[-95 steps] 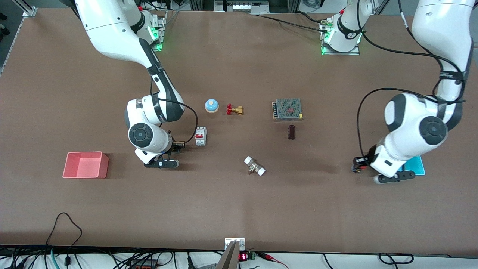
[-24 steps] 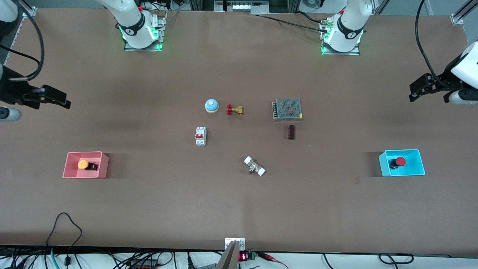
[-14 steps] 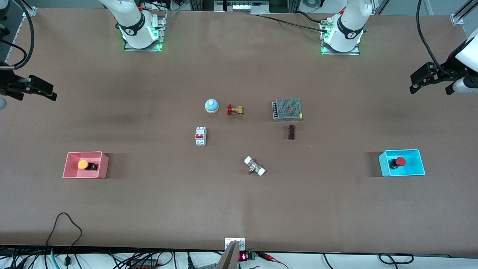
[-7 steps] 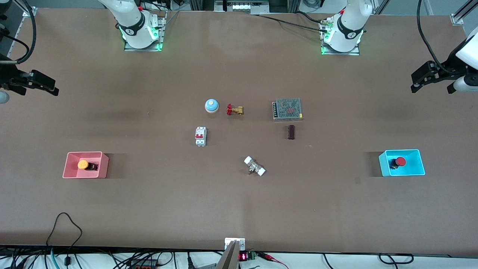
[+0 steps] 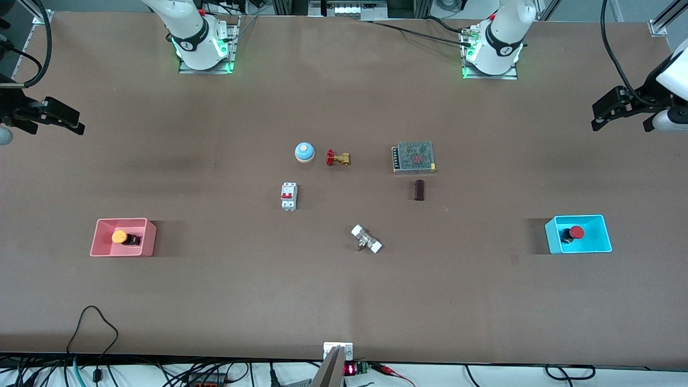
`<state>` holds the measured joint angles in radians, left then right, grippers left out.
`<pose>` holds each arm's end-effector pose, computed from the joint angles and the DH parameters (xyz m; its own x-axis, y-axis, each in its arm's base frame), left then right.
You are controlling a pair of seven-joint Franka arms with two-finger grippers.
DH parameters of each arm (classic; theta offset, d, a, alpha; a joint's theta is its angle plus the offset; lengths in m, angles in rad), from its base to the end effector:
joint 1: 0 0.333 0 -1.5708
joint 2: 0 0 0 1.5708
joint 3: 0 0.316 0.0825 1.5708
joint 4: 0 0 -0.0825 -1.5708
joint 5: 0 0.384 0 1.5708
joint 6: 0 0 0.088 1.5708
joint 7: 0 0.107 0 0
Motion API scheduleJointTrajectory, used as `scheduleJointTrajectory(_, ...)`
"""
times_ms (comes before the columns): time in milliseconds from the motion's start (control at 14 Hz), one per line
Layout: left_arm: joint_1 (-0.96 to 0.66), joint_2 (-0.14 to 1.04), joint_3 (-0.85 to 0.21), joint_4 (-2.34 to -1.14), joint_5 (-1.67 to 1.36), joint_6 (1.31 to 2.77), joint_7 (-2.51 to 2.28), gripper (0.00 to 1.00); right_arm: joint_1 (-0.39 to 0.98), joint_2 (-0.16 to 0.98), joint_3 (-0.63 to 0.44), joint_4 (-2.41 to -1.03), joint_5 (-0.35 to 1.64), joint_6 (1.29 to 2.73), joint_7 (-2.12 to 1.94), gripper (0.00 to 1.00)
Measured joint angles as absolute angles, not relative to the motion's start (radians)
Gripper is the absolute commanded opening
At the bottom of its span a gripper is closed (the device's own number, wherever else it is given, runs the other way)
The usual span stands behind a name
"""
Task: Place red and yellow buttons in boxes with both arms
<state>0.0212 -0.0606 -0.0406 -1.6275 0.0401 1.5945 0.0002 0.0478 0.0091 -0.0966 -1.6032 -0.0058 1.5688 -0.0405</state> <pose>0.5378 -0.0069 0.6329 0.9994 -0.0205 0.0275 -0.0194 -0.9989 -0.0426 0.5550 -0.0275 0.6040 0.9990 -0.0083 -0.0437 -0.0081 -1.0000 0.0049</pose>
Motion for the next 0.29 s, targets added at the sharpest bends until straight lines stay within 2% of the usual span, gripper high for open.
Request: scheduleJointTrajectory(286, 0.020, -0.060, -0.043, -1.628, 0.040, 1.593, -0.021, 1.00, 0.048, 0.007, -0.097, -1.603, -0.006, 1.569, -0.040, 1.00)
